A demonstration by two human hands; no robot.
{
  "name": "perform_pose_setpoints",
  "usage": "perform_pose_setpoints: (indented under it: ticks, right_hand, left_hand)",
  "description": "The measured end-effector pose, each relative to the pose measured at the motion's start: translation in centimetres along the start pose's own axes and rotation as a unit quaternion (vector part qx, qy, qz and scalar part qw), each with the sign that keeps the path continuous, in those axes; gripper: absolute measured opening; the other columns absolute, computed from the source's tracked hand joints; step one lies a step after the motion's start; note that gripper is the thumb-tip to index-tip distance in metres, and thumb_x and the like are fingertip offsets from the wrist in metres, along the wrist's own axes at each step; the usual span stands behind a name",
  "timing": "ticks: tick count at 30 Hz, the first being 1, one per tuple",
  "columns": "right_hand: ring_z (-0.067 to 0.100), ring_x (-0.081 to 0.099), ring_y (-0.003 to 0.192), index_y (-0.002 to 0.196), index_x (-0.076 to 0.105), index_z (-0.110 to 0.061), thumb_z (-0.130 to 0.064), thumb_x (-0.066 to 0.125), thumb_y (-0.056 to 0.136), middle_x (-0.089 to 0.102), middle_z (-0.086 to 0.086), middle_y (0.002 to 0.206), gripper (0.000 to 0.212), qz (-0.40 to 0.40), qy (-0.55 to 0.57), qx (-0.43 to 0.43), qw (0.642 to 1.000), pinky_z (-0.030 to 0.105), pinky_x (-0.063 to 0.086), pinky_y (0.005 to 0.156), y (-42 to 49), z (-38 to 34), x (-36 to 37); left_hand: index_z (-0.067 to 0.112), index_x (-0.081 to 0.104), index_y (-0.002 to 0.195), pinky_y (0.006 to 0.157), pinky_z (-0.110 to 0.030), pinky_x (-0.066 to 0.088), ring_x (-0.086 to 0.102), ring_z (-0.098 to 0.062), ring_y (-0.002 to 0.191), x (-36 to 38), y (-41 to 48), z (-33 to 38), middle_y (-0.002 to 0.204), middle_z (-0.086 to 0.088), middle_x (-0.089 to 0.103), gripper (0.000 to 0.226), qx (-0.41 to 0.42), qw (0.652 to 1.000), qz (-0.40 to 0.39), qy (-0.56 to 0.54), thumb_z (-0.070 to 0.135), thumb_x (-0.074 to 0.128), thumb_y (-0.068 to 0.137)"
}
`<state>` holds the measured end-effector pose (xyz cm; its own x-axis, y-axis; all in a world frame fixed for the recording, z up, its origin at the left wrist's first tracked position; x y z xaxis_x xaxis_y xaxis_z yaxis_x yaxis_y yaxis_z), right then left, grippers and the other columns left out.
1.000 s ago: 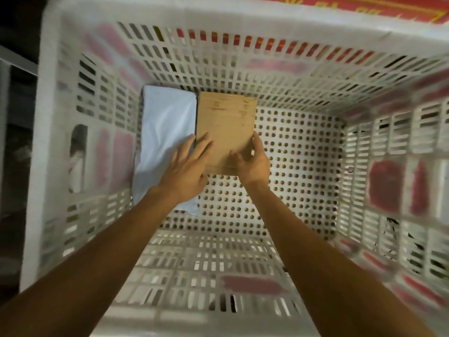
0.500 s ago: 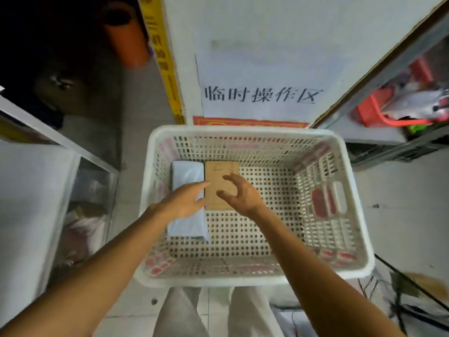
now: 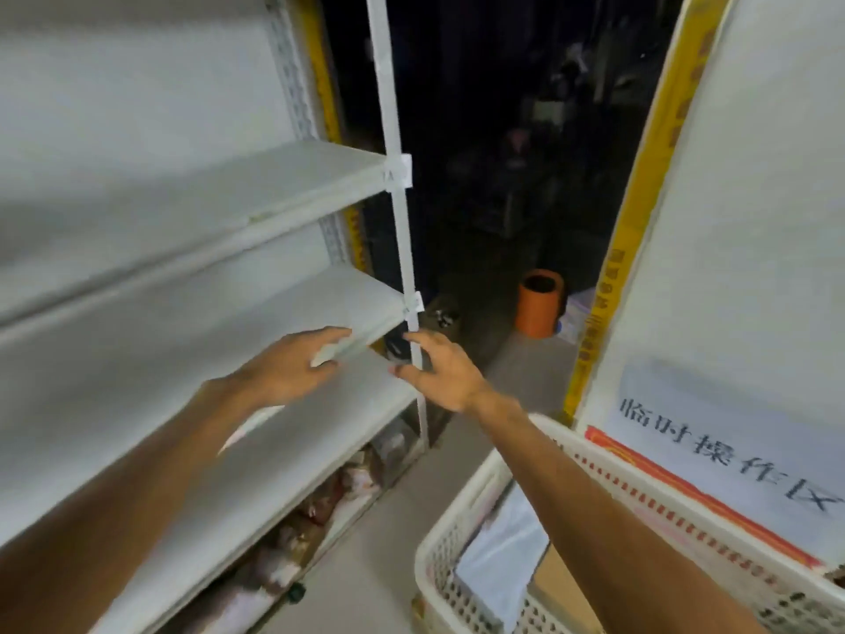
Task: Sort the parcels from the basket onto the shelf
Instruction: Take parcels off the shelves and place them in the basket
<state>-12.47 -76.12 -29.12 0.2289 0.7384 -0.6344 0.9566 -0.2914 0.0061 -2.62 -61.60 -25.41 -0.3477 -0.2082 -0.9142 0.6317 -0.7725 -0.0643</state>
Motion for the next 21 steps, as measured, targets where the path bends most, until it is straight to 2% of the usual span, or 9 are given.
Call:
perform_pose_setpoints:
  ticks: [3,6,9,15,17,19,21]
  right_hand:
    - [0.019,0.036,0.137,0.144,0.040,-0.022,-0.045,0.062,0.089,0.035,0.002,0.152,0.064,-0.028,0.004,-0.093,0.995,0.025,0.029,0.110,2.7,-11.1,2.1]
    - [0.017,0.038,0.136,0.144,0.041,-0.022,-0.044,0.062,0.090,0.040,-0.001,0.150,0.062,-0.047,-0.010,-0.188,0.981,0.020,0.028,0.103,4.1,-21.9,5.1]
    - [0.014,0.039,0.134,0.143,0.043,-0.021,-0.043,0.063,0.090,0.042,-0.003,0.148,0.061,-0.063,-0.025,-0.268,0.961,0.014,0.026,0.098,4.1,-31.9,8.9]
    - [0.014,0.036,0.138,0.144,0.041,-0.024,-0.042,0.061,0.091,0.039,-0.002,0.152,0.059,-0.139,-0.031,-0.375,0.916,0.022,0.028,0.106,1.5,-46.9,19.1]
    - [0.016,0.038,0.137,0.144,0.040,-0.024,-0.042,0.060,0.092,0.039,-0.001,0.152,0.059,-0.155,-0.028,-0.390,0.907,0.024,0.031,0.105,1.0,-50.4,22.5]
    - [0.019,0.040,0.135,0.145,0.039,-0.025,-0.042,0.059,0.092,0.040,0.001,0.150,0.058,-0.164,-0.022,-0.402,0.900,0.024,0.033,0.100,0.5,-53.2,25.4]
    - [0.021,0.041,0.133,0.145,0.038,-0.026,-0.042,0.059,0.092,0.040,0.004,0.149,0.060,-0.169,-0.021,-0.413,0.895,0.024,0.032,0.094,0.2,-55.4,28.1]
  left_hand:
    - [0.021,0.043,0.141,0.096,-0.016,0.029,0.050,-0.018,0.124,-9.1,-5.8,-4.2,0.140,0.000,0.050,0.049,-0.038,0.994,0.096,0.043,0.020,0.057,0.094]
    - [0.020,0.046,0.139,0.100,-0.021,0.031,0.051,-0.020,0.123,-16.5,-12.7,-7.9,0.138,-0.001,0.053,0.049,-0.065,0.980,0.163,0.096,0.020,0.059,0.092]
    - [0.023,0.045,0.140,0.107,-0.027,0.030,0.046,-0.018,0.129,-21.8,-19.9,-11.7,0.141,0.001,0.050,0.050,-0.092,0.967,0.172,0.165,0.022,0.058,0.092]
    - [0.022,0.041,0.143,0.108,-0.024,0.029,0.043,-0.018,0.132,-29.8,-35.5,-19.7,0.147,-0.001,0.044,0.052,-0.226,0.927,0.219,0.205,0.024,0.056,0.093]
    - [0.024,0.043,0.142,0.098,-0.019,0.036,0.053,-0.017,0.123,-31.6,-40.0,-21.7,0.143,0.000,0.048,0.052,-0.260,0.913,0.245,0.198,0.023,0.057,0.092]
    - [0.026,0.048,0.138,0.080,-0.012,0.042,0.061,-0.013,0.103,-33.0,-43.7,-23.1,0.136,-0.001,0.055,0.049,-0.290,0.895,0.273,0.201,0.023,0.060,0.091]
    - [0.026,0.054,0.132,0.075,-0.013,0.046,0.062,-0.014,0.099,-34.2,-46.9,-24.6,0.129,-0.001,0.060,0.043,-0.306,0.878,0.298,0.218,0.021,0.063,0.090]
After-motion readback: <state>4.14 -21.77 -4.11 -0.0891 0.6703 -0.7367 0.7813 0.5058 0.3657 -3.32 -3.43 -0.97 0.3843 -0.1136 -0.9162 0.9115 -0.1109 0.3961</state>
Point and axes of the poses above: each hand's wrist, its own y-axis towards the middle knuckle, its own x-axis out of the palm, z = x × y, the point moved 10 cm from there along y, towards the middle knuckle
